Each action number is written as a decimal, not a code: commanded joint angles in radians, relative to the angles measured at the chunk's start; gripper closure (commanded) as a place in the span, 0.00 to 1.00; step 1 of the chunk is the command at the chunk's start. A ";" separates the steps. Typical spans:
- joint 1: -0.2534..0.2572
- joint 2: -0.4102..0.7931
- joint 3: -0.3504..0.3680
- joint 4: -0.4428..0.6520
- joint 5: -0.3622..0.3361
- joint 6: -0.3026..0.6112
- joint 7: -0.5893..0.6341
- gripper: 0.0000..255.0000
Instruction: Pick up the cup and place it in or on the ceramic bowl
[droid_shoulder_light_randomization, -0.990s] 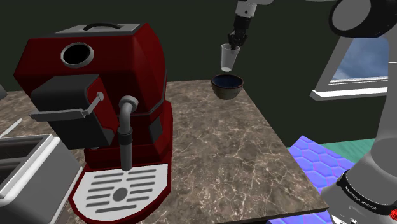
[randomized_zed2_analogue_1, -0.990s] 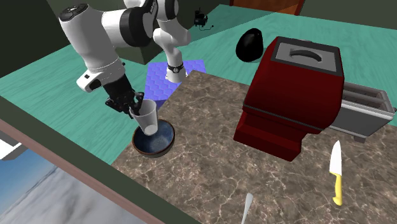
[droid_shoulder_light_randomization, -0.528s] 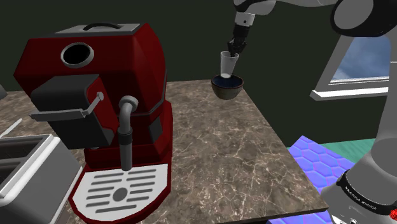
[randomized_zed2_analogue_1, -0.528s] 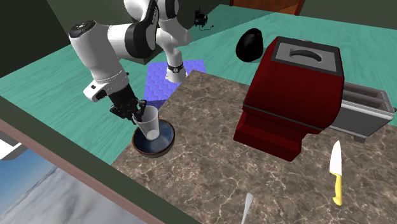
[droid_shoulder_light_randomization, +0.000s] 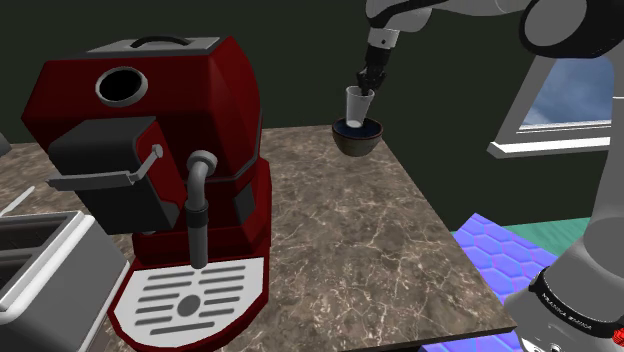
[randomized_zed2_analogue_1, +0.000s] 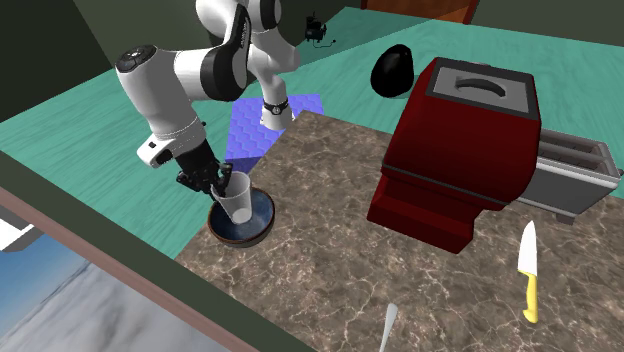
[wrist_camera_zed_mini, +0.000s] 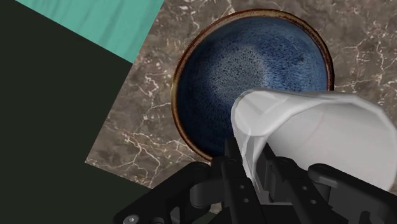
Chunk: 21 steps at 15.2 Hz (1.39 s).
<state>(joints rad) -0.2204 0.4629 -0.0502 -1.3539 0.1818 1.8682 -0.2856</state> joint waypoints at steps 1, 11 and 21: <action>0.000 0.000 0.000 0.000 0.000 0.000 0.000 1.00; -0.006 -0.006 -0.002 0.057 -0.002 -0.063 0.003 0.00; -0.012 -0.006 -0.004 0.116 -0.003 -0.122 0.006 0.00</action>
